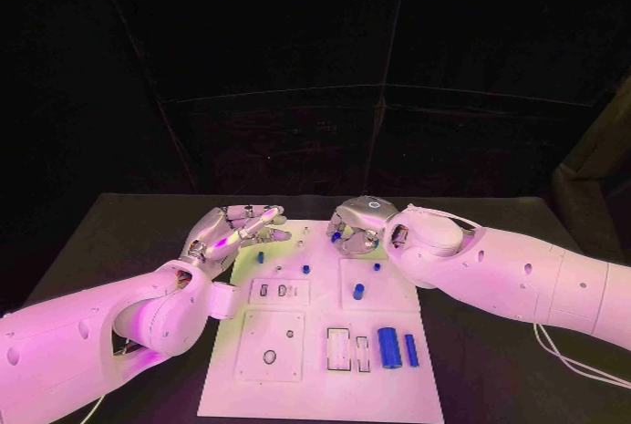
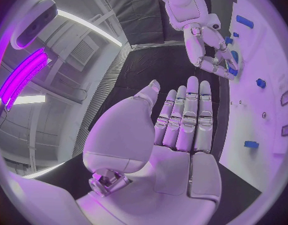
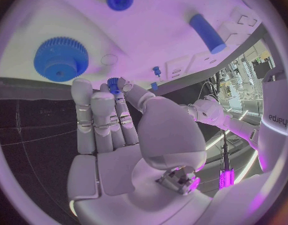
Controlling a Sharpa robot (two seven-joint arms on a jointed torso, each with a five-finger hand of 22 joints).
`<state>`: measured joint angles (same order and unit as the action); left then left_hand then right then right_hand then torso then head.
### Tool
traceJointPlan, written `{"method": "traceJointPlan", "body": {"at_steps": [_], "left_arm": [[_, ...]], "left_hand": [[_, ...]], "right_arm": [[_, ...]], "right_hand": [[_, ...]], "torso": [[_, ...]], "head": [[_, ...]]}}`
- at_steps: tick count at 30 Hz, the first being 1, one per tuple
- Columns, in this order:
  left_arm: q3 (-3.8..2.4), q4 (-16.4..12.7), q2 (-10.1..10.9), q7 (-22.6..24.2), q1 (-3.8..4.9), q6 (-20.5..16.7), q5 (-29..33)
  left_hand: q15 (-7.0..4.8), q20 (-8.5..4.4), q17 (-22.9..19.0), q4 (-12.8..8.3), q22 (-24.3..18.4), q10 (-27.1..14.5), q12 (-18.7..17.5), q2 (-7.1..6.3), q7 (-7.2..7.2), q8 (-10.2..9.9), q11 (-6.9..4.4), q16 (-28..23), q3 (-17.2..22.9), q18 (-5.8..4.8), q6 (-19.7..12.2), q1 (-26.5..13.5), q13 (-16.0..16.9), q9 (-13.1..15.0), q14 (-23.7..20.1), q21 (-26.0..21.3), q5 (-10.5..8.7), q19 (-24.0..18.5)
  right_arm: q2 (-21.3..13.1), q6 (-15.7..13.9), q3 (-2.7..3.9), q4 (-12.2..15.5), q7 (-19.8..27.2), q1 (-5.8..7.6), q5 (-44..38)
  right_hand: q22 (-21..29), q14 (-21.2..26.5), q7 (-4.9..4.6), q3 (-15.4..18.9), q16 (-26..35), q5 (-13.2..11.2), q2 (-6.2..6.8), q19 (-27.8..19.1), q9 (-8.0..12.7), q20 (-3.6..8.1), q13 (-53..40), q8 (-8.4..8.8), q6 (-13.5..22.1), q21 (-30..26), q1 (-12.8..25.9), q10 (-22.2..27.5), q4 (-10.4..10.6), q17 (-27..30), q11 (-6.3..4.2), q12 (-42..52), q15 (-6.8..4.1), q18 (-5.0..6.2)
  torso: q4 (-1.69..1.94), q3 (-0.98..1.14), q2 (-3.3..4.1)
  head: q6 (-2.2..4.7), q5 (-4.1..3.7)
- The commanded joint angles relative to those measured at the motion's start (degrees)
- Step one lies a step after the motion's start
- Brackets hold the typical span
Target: Assemble the parts on the task board
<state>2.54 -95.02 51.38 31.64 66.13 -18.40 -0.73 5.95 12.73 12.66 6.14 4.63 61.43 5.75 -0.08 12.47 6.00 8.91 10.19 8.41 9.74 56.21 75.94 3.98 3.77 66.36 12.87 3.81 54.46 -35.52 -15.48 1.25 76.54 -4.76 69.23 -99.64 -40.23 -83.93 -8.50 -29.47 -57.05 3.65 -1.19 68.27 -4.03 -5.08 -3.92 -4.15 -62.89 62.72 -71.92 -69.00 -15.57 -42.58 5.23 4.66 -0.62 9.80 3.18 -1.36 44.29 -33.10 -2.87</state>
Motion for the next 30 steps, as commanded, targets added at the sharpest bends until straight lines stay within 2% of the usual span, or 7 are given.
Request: {"method": "traceJointPlan", "body": {"at_steps": [1,5,8,13,19,22,30], "left_arm": [[-0.03,0.1,-0.1,-0.1,0.07,0.8,0.0],[-0.03,0.3,-0.3,0.0,0.07,0.7,0.0],[-0.03,0.4,-0.4,0.1,0.09,0.6,0.0],[-0.03,0.4,-0.3,0.1,0.12,0.6,0.0],[-0.04,0.3,-0.4,0.0,0.15,0.8,0.0],[-0.04,0.4,-0.4,0.0,0.17,0.8,0.0],[-0.04,0.4,-0.3,0.0,0.21,0.9,0.0]], "left_hand": [[0.48,0.31,0.1,-0.4,-0.1,-0.1,-0.2,0.62,0.3,-0.4,0.5,-0.4,0.0,0.81,0.0,-0.2,-0.1,-0.1,0.0,-0.4,-0.17,0.2],[0.49,0.32,0.2,-0.5,-0.2,-0.1,-0.3,0.7,0.31,-0.4,0.51,-0.4,0.1,0.82,0.0,-0.1,-0.1,-0.1,0.0,-0.5,-0.16,0.3],[0.49,0.32,0.2,-0.6,-0.2,0.0,-0.3,0.75,0.31,-0.5,0.5,-0.5,0.2,0.82,0.0,-0.1,-0.1,-0.1,0.1,-0.5,-0.16,0.3],[0.49,0.32,0.2,-0.6,-0.2,0.0,-0.3,0.75,0.31,-0.5,0.5,-0.5,0.2,0.82,0.0,-0.1,-0.1,-0.1,0.1,-0.5,-0.16,0.3],[0.49,0.32,0.2,-0.6,-0.2,0.0,-0.3,0.75,0.31,-0.5,0.5,-0.5,0.2,0.82,0.0,-0.1,-0.1,0.0,0.1,-0.5,-0.16,0.3],[0.49,0.33,0.2,-0.7,-0.2,0.0,-0.4,0.79,0.31,-0.5,0.5,-0.5,0.2,0.82,0.0,-0.1,-0.1,0.0,0.1,-0.5,-0.16,0.3],[0.49,0.33,0.2,-0.7,-0.2,0.0,-0.4,0.79,0.31,-0.5,0.5,-0.5,0.2,0.82,0.0,-0.1,-0.1,0.0,0.1,-0.5,-0.16,0.3]], "right_arm": [[1.2,-6.2,0.09,-1.6,0.0,0.42,0.6],[3.1,-6.9,0.11,-3.9,-0.6,0.58,0.8],[5.1,-6.9,0.11,-6.0,-0.5,0.67,1.2],[7.1,-6.7,0.12,-7.9,0.1,0.84,1.8],[8.7,-5.9,0.12,-9.2,0.7,0.91,2.0],[9.1,-5.3,0.12,-9.5,0.9,0.94,2.0],[9.8,-3.6,0.12,-10.3,0.7,0.97,2.0]], "right_hand": [[-0.3,0.2,-0.18,-0.8,-0.3,-0.1,0.3,0.2,0.1,0.05,0.1,0.09,-0.1,0.6,-0.3,-1.2,0.1,-0.2,-0.81,-0.2,-0.15,-0.73],[-0.5,0.2,-0.24,-1.5,-0.6,0.0,0.55,0.1,0.1,0.0,0.1,0.17,0.0,0.9,-0.2,-1.2,0.3,-0.3,-0.74,-0.3,-0.1,-0.74],[-0.6,0.2,-0.3,-1.8,-0.7,0.0,0.81,0.0,0.1,-0.03,0.1,0.24,0.1,1.1,-0.1,-1.0,0.4,-0.4,-0.7,-0.4,-0.05,-0.73],[-0.8,0.3,-0.31,-2.4,-0.9,0.3,1.36,-0.2,0.2,-0.1,0.1,0.33,0.3,1.4,0.0,-0.8,0.6,-0.4,-0.63,-0.5,0.0,-0.74],[-0.8,0.3,-0.38,-2.6,-1.0,0.4,1.69,-0.3,0.2,-0.14,0.2,0.38,0.4,1.5,0.1,-0.6,0.8,-0.5,-0.55,-0.6,0.05,-0.74],[-0.9,0.3,-0.39,-2.7,-1.0,0.5,1.89,-0.3,0.2,-0.17,0.2,0.4,0.5,1.6,0.2,-0.5,0.8,-0.5,-0.52,-0.7,0.08,-0.75],[-1.0,0.3,-0.43,-2.8,-1.1,0.5,2.15,-0.4,0.2,-0.22,0.2,0.44,0.7,1.7,0.3,-0.3,1.0,-0.6,-0.47,-0.7,0.12,-0.75]], "torso": [[0.34,-0.06,0.1],[0.65,-0.15,0.27],[1.02,-0.31,0.43],[1.01,-0.2,0.69],[1.48,-0.43,1.13],[1.38,-0.39,1.14],[1.42,-0.37,1.31]], "head": [[0.18,-0.22],[0.46,-0.35],[0.46,-0.56],[0.5,-0.25],[0.66,-0.51],[0.53,-0.28],[0.43,-0.31]]}}
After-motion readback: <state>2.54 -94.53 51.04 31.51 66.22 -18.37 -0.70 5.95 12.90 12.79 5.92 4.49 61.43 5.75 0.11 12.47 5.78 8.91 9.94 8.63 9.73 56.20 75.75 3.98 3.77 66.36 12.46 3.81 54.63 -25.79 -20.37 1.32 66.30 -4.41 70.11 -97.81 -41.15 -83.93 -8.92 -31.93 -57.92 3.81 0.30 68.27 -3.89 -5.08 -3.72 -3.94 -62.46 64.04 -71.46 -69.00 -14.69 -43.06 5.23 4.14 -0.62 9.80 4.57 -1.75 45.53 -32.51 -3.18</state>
